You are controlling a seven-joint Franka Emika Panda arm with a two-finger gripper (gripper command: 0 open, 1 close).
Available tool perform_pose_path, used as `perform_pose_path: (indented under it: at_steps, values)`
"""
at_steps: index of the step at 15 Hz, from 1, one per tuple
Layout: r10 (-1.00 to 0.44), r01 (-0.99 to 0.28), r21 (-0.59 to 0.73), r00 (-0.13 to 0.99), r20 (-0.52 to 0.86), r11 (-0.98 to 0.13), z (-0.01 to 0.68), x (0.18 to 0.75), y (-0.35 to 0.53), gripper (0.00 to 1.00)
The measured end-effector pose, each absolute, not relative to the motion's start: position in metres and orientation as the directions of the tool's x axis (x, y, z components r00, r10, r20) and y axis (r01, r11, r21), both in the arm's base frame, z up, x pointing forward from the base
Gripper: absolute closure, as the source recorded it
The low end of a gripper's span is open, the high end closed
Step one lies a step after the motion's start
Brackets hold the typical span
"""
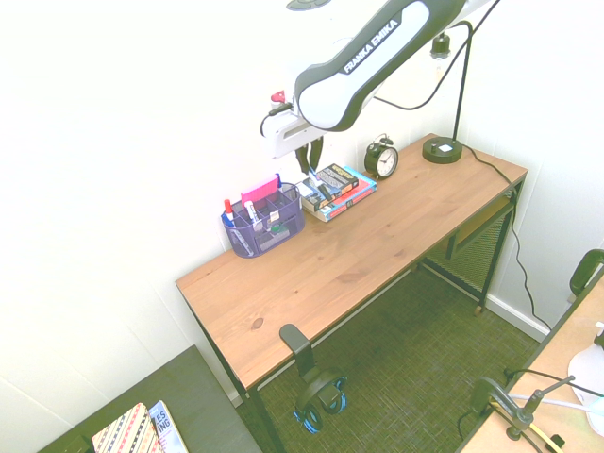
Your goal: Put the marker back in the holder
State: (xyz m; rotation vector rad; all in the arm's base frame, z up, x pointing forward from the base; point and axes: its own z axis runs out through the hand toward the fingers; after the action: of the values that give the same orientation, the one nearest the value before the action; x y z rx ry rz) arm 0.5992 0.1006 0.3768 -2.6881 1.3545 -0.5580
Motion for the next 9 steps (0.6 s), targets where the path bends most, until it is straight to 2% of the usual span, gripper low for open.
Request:
perform_pose_path:
  at_steps: [5,9]
  values:
    - [-0.860,-0.788,-0.397,0.308,0.406,-0.470,0.351,0.637,0.088,1.00]
    - [-0.860,-0.775,-0.436,0.260,0.439,-0.457,0.334,0.636,0.119,1.00]
